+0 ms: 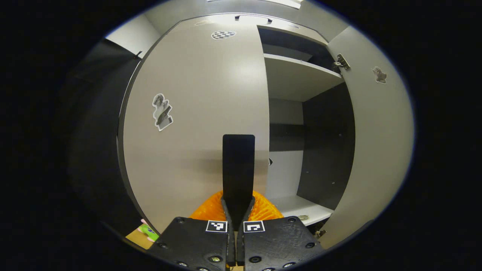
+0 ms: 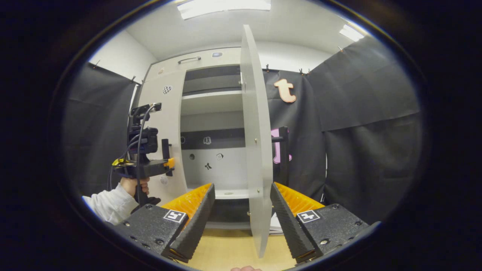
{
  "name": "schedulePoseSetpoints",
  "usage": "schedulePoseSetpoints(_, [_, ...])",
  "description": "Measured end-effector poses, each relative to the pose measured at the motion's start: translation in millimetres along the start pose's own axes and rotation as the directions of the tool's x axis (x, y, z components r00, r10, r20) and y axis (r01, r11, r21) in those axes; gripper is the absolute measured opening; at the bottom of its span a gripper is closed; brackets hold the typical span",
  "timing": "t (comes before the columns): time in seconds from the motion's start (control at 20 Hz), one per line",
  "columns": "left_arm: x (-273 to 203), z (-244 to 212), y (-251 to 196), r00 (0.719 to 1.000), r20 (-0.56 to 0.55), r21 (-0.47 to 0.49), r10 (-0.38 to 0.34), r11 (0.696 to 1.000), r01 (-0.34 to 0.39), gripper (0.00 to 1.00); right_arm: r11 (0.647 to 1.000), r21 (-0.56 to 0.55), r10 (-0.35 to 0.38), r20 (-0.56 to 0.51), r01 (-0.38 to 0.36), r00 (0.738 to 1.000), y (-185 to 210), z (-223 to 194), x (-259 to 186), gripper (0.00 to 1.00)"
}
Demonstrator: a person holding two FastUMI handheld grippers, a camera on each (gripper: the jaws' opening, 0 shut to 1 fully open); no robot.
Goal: Open the right door of the double-door shoe cabinet with the right hand, and open the left door with the left hand.
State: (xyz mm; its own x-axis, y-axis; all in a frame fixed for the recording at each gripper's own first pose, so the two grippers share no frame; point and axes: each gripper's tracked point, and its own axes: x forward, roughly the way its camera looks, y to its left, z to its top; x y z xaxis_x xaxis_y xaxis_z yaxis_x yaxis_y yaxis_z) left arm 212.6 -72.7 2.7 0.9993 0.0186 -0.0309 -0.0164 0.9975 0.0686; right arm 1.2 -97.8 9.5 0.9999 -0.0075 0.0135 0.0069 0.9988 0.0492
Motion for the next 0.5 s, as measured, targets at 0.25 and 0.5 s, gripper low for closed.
schedulePoseSetpoints(0.25, [-39.5,2.0,12.0,0.999,-0.008,0.007,-0.039,0.999,0.039,0.01,1.000,0.010,0.023,-0.007,-0.023,1.000,17.7,-5.7,-10.5,0.92])
schedulePoseSetpoints(0.5, [-93.8,2.7,44.3,0.999,-0.004,0.025,-0.034,0.999,0.034,0.01,0.998,-0.005,0.059,-0.002,-0.059,0.998,39.6,-4.9,-11.6,0.92])
